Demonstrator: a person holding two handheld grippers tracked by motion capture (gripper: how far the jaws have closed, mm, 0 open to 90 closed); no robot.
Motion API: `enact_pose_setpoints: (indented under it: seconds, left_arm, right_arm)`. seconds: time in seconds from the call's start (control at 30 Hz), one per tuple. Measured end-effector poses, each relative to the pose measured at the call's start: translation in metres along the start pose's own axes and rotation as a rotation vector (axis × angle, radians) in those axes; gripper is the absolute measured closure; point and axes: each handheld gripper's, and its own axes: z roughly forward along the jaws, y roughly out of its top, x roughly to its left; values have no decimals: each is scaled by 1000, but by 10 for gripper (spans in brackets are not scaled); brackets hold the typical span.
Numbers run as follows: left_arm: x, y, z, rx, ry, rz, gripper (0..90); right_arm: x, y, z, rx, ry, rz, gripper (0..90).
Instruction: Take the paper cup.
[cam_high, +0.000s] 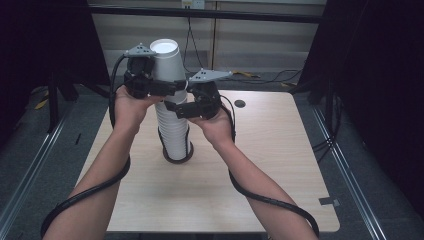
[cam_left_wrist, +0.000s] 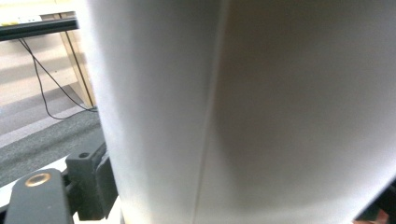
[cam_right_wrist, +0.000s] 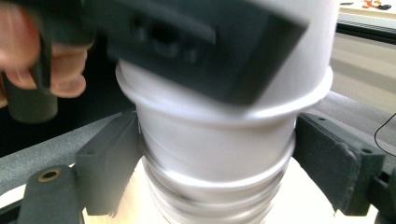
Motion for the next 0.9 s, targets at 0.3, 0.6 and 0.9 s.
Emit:
enact_pose_setpoints:
  seconds: [0.3,0.6,0.9]
  left_arm:
    - [1,13,-7,-8,-8,-12,146]
    - [1,22,-15,-31,-22,-5,154]
    - [-2,35,-28,-52,-37,5,158]
  right_arm:
    - [0,1,0,6,0,1,161]
    - [0,0,-1,6,0,-2,161]
    - [0,1,-1,13,0,-10,162]
